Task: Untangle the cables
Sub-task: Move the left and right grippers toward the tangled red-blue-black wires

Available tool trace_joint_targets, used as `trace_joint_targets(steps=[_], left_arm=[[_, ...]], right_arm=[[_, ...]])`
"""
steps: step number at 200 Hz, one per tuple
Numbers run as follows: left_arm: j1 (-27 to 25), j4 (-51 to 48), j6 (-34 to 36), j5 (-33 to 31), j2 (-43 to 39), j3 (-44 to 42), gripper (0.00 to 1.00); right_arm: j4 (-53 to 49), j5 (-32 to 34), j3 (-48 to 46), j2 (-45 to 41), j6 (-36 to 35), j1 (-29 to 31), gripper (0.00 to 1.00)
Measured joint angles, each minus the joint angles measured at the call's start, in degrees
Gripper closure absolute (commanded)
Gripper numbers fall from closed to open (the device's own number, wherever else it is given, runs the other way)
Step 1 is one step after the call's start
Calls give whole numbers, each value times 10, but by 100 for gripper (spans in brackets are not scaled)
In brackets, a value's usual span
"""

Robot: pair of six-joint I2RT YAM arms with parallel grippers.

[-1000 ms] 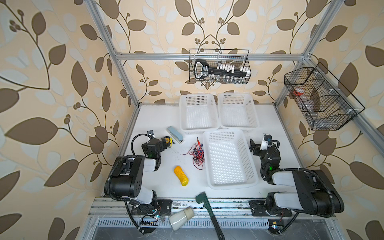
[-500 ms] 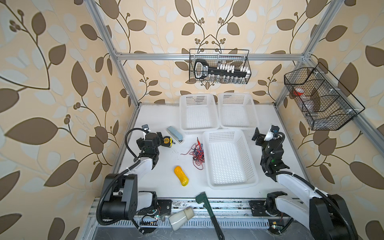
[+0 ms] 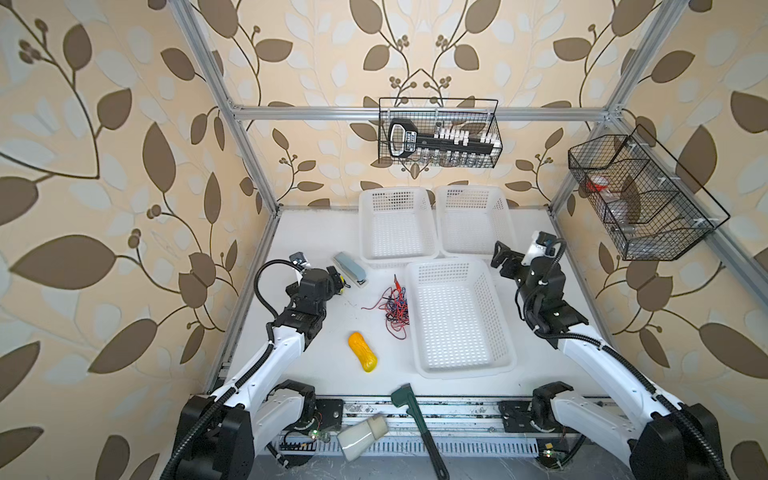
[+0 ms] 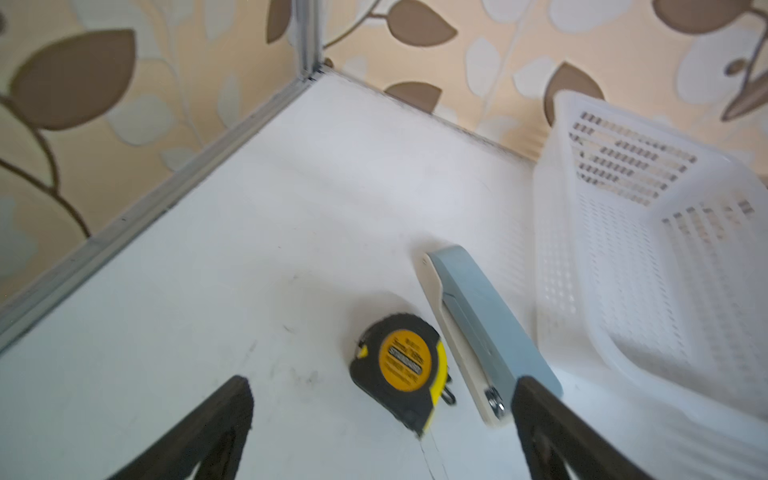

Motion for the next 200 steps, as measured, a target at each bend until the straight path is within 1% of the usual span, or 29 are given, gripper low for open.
trace_joint_targets(steps=[21, 43, 66, 93, 120, 146, 162, 189, 200], left_arm=[[-45, -56, -25, 19, 7, 21, 1], [-83, -103, -38, 35, 19, 54, 1], [-110, -139, -42, 57, 26, 87, 1], [-130, -166, -44, 85, 30, 109, 1], [-150, -185, -52, 103, 43, 121, 1], [-170, -196, -58, 113, 58, 124, 1], [-180, -203, -67, 117, 64, 128, 6], [-194, -207, -86, 122, 71, 134, 18], [-198, -206, -89, 123, 71, 135, 21]], right_arm=[[-63, -5, 53, 18, -10, 53, 0], [-129, -13, 99, 46, -15, 84, 0], [-188, -28, 127, 76, -10, 93, 0], [-238, -73, 131, 103, 2, 97, 0], [-257, -116, 130, 123, 16, 109, 0], [-266, -128, 130, 136, 24, 125, 0], [-266, -127, 130, 136, 24, 143, 0], [-265, -122, 131, 136, 22, 173, 0], [-266, -118, 135, 139, 21, 185, 0]])
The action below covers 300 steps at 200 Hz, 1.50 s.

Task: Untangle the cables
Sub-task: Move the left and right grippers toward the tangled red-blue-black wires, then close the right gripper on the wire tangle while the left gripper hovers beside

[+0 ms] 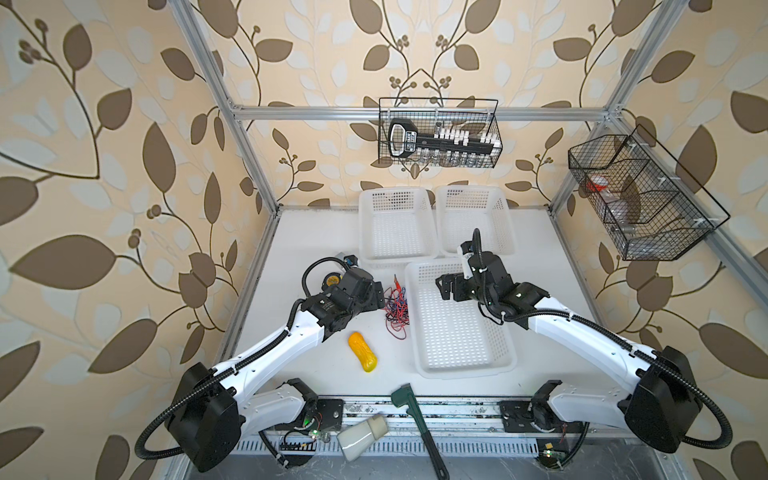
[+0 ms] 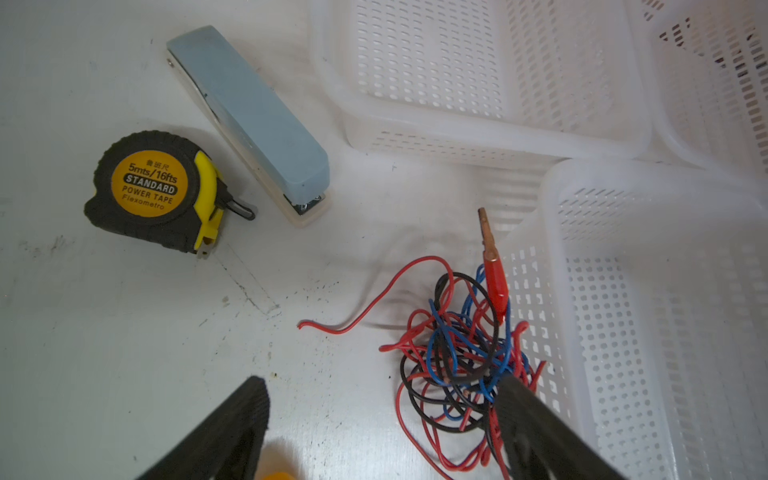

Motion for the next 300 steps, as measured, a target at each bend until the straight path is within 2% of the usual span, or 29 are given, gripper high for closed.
trace_joint_targets(steps=[70, 95, 101, 128, 155, 183, 212, 219, 257, 291, 300], left_arm=[[-21, 42, -40, 23, 53, 0, 41], [-23, 63, -53, 26, 76, 0, 58], [-23, 70, -57, 26, 81, 0, 59], [-23, 90, -68, 25, 101, 0, 84], [-23, 92, -69, 22, 107, 0, 100], [-23, 89, -70, 17, 106, 0, 100], [-23, 87, -70, 9, 102, 0, 100], [-23, 87, -70, 7, 99, 0, 100], [-24, 84, -69, -5, 80, -1, 100], [-26, 68, -69, -28, 56, -4, 100], [-26, 60, -69, -39, 47, -4, 100]], right_arm=[[17, -2, 40, 51, -2, 43, 7], [28, -7, 47, 60, -1, 45, 8], [31, -8, 47, 62, -1, 46, 8], [40, -7, 49, 71, -2, 46, 9], [45, -8, 50, 77, -3, 46, 9], [51, -10, 52, 83, -9, 46, 9], [62, -24, 54, 90, -19, 48, 15], [62, -29, 56, 92, -24, 49, 20], [62, -46, 77, 113, -49, 77, 34], [61, -54, 108, 143, -69, 115, 56], [61, -55, 114, 153, -75, 123, 58]])
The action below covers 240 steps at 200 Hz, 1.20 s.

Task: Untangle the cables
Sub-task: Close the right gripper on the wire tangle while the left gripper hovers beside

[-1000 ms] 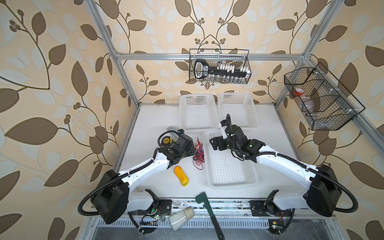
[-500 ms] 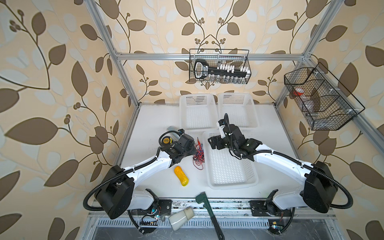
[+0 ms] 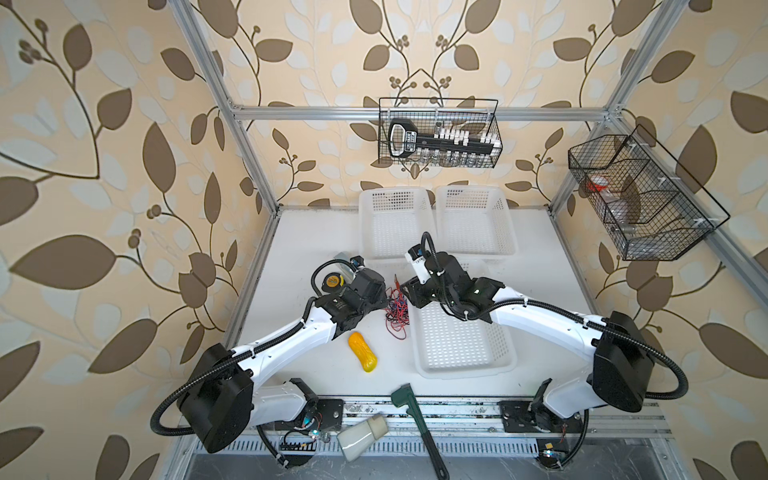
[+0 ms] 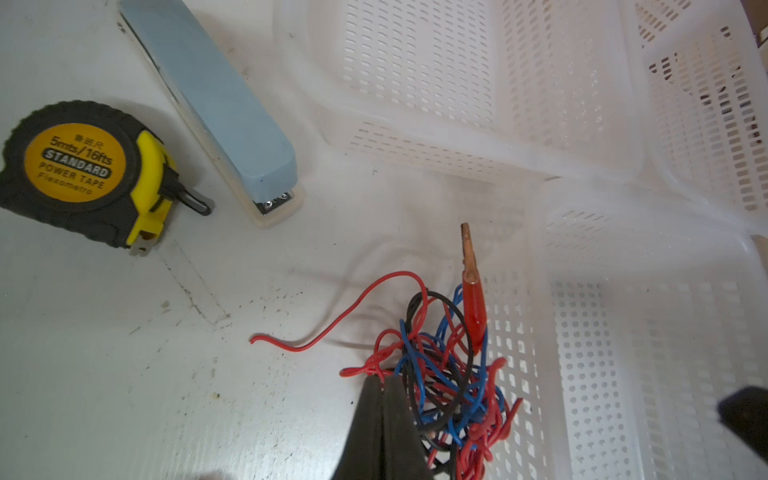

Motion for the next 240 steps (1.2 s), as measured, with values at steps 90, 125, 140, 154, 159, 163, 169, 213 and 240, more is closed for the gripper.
trace_joint_targets(steps=[90, 125, 140, 154, 159, 163, 169, 213, 240], left_arm=[[0, -58, -1, -92, -114, -42, 91], [0, -67, -1, -107, -128, -50, 85], [0, -68, -1, -109, -134, -53, 81], [0, -71, 1, -112, -137, -54, 79], [0, -71, 1, -114, -138, -55, 78], [0, -72, 2, -116, -139, -55, 77], [0, -73, 3, -116, -139, -55, 75], [0, -73, 9, -121, -150, -57, 45], [0, -70, 16, -121, -160, -58, 13]], right_arm=[[-33, 62, 39, 84, 1, 55, 72], [-41, 85, 51, 108, 1, 55, 73], [-43, 88, 70, 122, 3, 55, 76], [-41, 89, 86, 134, 4, 55, 82], [-41, 89, 90, 137, 5, 55, 86], [-41, 88, 94, 140, 2, 55, 89], [-41, 88, 99, 143, 3, 55, 95], [-40, 72, 120, 149, -2, 55, 100], [-43, 48, 120, 128, -12, 54, 100]])
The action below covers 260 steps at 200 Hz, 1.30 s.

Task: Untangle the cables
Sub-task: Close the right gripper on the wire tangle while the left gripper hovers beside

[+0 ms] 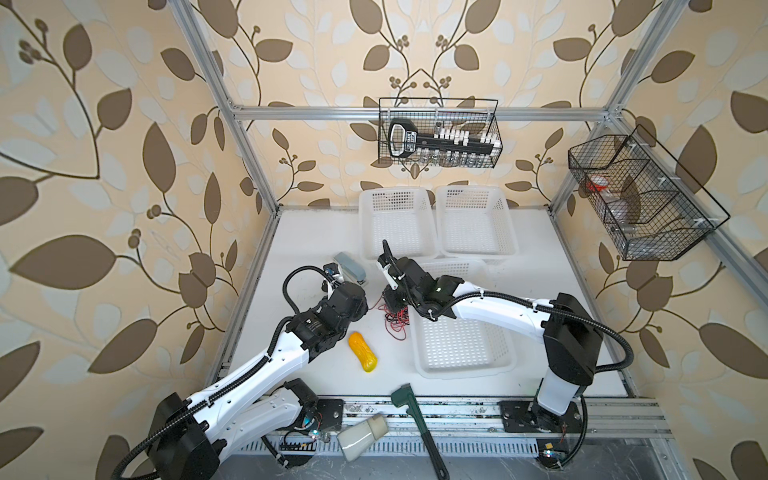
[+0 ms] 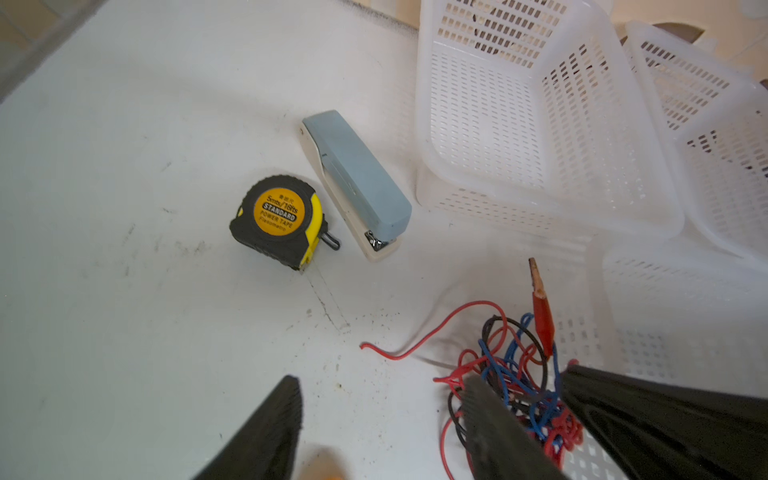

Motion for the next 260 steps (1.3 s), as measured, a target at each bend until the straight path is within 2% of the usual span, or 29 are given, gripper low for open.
trace_joint_targets(steps=[13, 40, 62, 100, 131, 202, 260], left_arm=[[0, 3, 9, 1, -3, -2, 1], [0, 13, 24, 10, -3, -5, 1], [0, 17, 30, 16, -3, -5, 1], [0, 19, 30, 16, -3, -5, 1], [0, 19, 29, 14, -11, -11, 1], [1, 14, 28, 3, -36, -21, 1], [1, 14, 27, 3, -36, -26, 1]], right_arm=[[1, -20, 0, -24, -4, -3, 100], [12, -58, 0, -84, -7, -23, 100], [5, -65, 17, -98, -7, -34, 100], [-40, -34, 35, -66, -9, -15, 91], [-80, 5, 34, -23, -5, 9, 80], [-97, 49, 33, 8, 11, 15, 72], [-96, 70, 31, 33, 20, 15, 72]])
